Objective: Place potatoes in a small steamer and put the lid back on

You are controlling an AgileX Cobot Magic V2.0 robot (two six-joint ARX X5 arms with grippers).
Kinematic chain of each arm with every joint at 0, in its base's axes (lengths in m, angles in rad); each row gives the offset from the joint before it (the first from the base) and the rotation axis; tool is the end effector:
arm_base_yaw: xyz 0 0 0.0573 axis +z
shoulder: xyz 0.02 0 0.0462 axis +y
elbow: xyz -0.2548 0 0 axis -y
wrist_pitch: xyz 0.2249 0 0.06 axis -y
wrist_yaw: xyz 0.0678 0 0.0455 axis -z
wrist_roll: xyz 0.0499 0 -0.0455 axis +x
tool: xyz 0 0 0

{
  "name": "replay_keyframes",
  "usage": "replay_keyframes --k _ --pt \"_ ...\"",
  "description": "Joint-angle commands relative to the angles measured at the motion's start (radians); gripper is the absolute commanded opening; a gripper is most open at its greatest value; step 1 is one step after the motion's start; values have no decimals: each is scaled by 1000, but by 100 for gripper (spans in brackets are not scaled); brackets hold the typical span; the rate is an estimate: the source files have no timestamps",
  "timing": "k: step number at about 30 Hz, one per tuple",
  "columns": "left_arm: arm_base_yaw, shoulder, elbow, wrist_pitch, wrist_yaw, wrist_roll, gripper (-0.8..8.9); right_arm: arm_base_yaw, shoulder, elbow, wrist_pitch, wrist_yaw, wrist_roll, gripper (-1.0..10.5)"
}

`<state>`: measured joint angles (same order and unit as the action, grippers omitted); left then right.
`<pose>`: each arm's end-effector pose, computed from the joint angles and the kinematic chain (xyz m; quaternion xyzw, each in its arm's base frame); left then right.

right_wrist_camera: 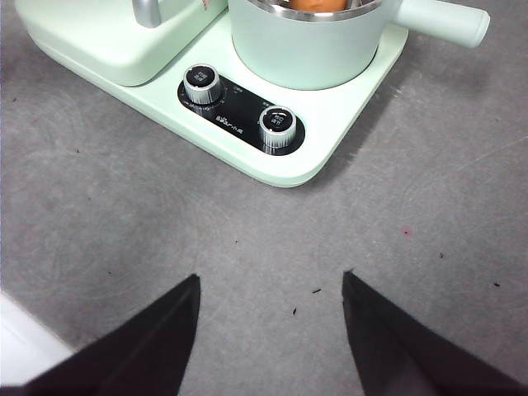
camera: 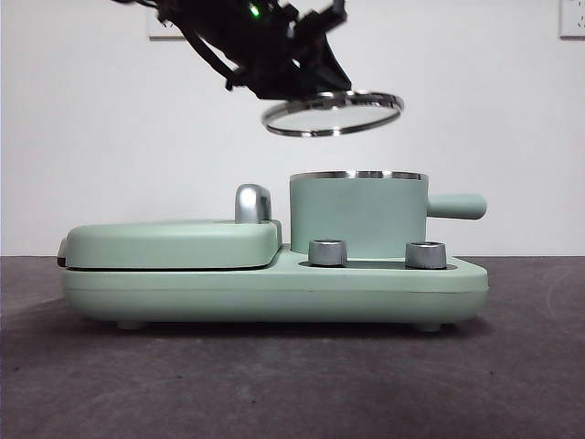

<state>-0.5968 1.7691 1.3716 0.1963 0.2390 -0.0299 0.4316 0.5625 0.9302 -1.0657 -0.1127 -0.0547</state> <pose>0.3364 -0.2428 0.2983 0.0043 0.1049 -0.4023 0.9095 0.0728 0.0397 0.3008 -0.0790 0.3306 0.2617 0.9033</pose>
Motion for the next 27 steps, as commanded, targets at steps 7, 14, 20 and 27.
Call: replay_keyframes --k 7,14,20,27 --pt "-20 110 108 36 5 25 15 6 4 5 21 -3 11 267" --pt "-22 130 108 37 5 55 15 6 4 5 29 -3 11 267" --pt "-22 142 108 46 5 74 15 6 4 5 39 -3 11 267" --pt "-26 177 108 78 5 74 15 6 4 5 40 -3 10 267"
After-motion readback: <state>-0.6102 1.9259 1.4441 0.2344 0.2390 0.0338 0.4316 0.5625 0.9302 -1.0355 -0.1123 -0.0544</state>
